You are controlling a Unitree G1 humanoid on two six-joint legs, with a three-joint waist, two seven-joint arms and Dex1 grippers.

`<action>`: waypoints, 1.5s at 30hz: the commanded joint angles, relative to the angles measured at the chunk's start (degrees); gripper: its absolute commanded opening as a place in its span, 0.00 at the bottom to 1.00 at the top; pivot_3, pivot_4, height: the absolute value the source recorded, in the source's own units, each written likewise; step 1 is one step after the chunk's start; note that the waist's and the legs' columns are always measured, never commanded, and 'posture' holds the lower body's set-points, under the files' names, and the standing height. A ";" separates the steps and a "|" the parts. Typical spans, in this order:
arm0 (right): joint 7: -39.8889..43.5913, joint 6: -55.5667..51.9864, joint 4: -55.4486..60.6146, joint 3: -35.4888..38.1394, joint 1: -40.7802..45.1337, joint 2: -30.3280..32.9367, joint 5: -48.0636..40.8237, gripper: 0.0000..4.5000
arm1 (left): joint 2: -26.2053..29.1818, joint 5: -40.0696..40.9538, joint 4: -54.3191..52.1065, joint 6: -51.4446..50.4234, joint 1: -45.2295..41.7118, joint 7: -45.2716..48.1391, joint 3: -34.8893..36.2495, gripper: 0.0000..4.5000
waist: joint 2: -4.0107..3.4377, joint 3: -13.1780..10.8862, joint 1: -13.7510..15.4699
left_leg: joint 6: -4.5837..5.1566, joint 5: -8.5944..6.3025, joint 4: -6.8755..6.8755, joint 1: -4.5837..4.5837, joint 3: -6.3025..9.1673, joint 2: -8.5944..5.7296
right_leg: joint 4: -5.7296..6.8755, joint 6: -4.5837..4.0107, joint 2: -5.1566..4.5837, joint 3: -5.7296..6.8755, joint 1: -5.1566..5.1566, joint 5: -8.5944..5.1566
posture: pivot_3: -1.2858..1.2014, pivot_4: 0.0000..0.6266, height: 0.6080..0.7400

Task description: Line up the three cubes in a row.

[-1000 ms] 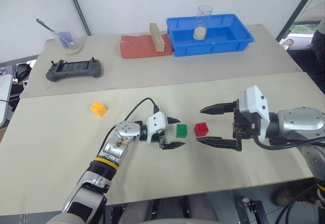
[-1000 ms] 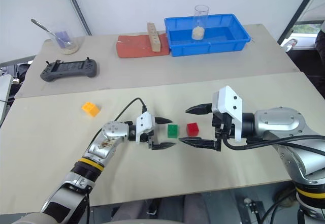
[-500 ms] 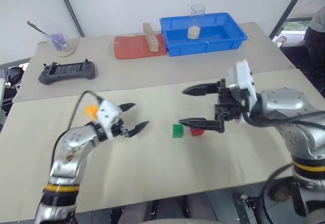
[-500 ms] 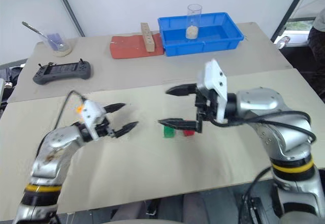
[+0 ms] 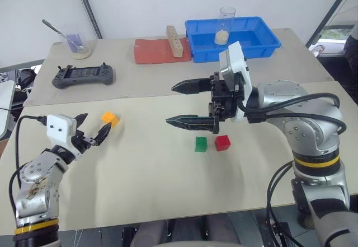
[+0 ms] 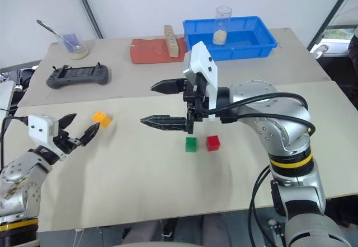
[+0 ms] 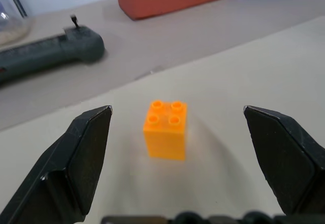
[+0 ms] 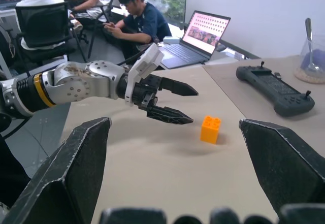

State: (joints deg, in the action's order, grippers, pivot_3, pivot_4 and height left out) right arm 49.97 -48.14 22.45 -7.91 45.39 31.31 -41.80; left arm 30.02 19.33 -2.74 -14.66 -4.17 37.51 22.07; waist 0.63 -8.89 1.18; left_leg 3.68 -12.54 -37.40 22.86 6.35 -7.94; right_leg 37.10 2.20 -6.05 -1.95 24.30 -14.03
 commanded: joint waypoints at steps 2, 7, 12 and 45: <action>-0.28 1.34 1.23 0.63 0.02 0.28 1.16 1.00 | 1.87 -1.37 8.97 4.19 -5.65 1.91 -2.06 0.98 | 0.00 0.00 -0.44 | 0.10 0.07 0.00 0.04 0.00 0.01 | 0.01 -0.01 -0.01 0.00 0.03 0.00 | 0.52 0.24 1.00; -0.98 0.35 2.51 1.59 -0.75 1.35 1.23 1.00 | 3.03 -2.02 17.06 6.35 -9.27 3.99 -3.85 0.98 | 0.00 0.00 -1.03 | 0.24 0.10 0.01 0.06 0.00 0.02 | 0.01 -0.01 -0.04 0.01 0.07 0.01 | 0.52 0.24 1.00; -2.05 -0.08 3.45 2.31 -1.51 2.32 0.81 1.00 | 3.63 -1.79 19.81 7.81 -9.93 4.95 -4.31 0.58 | 0.00 0.00 -1.46 | 0.25 0.09 0.07 0.08 0.00 0.02 | 0.01 -0.01 -0.05 0.00 0.13 0.01 | 0.52 0.24 1.00; 4.14 5.72 11.69 7.40 -21.91 18.36 4.25 1.00 | -1.92 -7.95 27.45 23.21 -25.74 38.02 -34.98 0.30 | 0.03 -0.01 -0.44 | 0.29 0.08 -0.05 0.10 -0.08 0.07 | -0.10 -0.01 -0.13 0.11 0.01 0.08 | 0.52 0.24 1.00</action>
State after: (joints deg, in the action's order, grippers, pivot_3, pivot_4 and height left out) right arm 54.69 -41.95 31.88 -3.04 23.29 49.01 -36.44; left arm 28.63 12.61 23.62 7.25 -29.18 75.65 -12.44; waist 0.66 -8.90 0.75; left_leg 3.97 -12.46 -37.47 22.96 6.27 -7.87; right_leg 37.00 2.20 -6.18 -1.84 24.30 -13.95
